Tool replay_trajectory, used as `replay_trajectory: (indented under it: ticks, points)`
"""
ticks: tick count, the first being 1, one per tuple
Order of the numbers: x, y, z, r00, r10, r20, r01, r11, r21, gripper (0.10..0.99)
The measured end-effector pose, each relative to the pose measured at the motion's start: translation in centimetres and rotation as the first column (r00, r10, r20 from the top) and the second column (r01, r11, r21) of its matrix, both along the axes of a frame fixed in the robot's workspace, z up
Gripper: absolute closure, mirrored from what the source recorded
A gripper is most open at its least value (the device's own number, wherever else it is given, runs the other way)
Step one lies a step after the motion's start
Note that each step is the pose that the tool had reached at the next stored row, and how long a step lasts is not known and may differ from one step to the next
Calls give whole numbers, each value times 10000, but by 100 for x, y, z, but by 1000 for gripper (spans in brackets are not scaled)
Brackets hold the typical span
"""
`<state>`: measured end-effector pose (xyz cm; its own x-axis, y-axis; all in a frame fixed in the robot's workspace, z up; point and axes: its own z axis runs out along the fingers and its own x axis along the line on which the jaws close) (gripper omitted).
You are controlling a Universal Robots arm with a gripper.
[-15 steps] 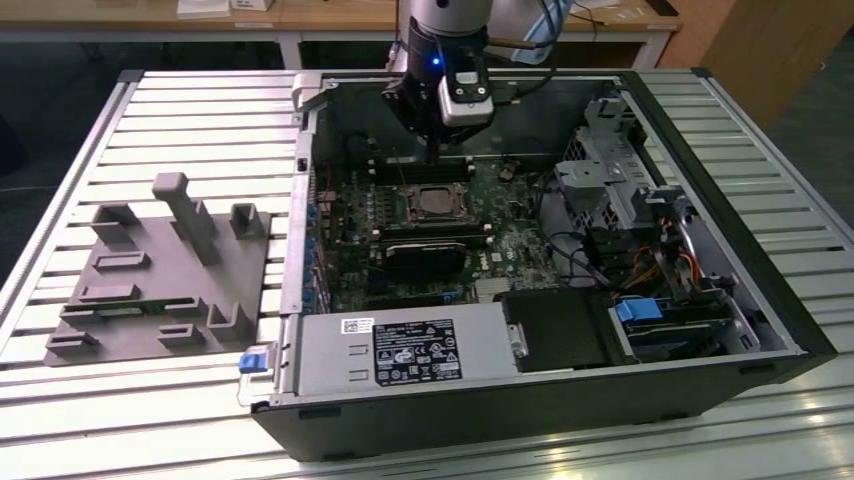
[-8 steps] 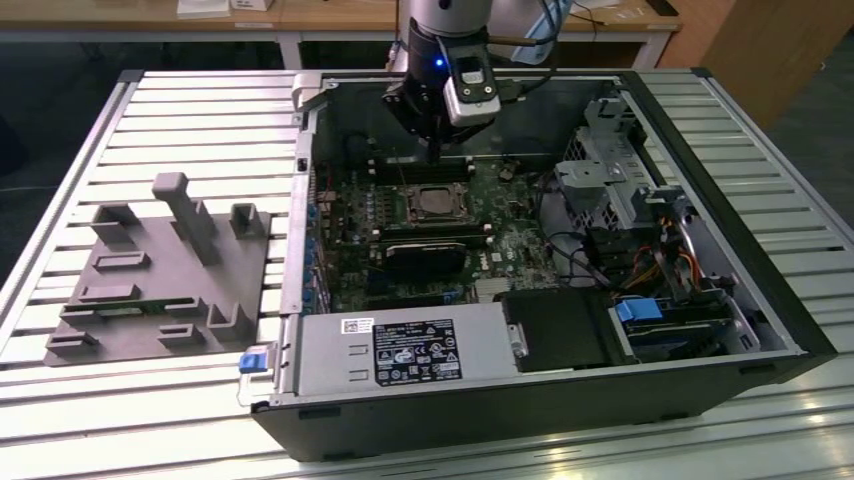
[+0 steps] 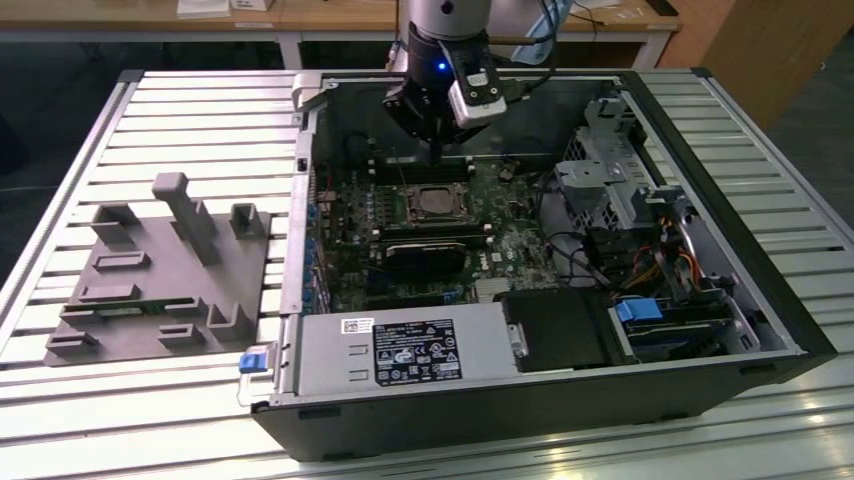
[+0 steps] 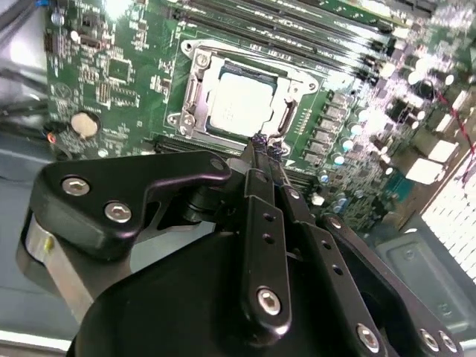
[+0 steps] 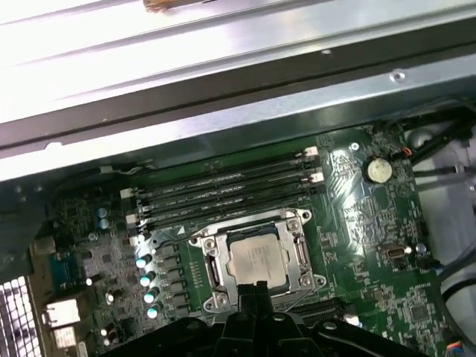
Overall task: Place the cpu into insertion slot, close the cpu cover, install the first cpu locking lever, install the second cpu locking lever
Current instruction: 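Install the first cpu locking lever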
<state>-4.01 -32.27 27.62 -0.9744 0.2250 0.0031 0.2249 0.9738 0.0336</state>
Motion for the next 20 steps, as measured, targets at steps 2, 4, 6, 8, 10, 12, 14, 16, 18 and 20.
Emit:
replay_trajectory:
  ticks: [2,4,6,8,10,12,14,16,18,20]
  points:
    - [0,0,-5,9994,359,0,-359,9994,0,980]
    - [0,0,-11,9974,718,0,-718,9974,1,980]
    - [0,0,-16,9948,1018,0,-1018,9948,0,980]
    - [-6,0,-24,9929,1186,1,-1186,9929,2,980]
    - [-46,-1,-32,9925,1221,4,-1221,9925,-1,980]
    - [-111,0,-43,9924,1227,22,-1227,9924,-2,980]
    - [-183,1,-53,9925,1226,40,-1226,9925,-4,980]
    - [-233,2,-63,9923,1241,49,-1241,9923,-5,980]
    - [-275,3,-73,9920,1261,53,-1261,9920,-7,980]
    - [-321,7,-83,9918,1280,59,-1280,9918,-7,980]
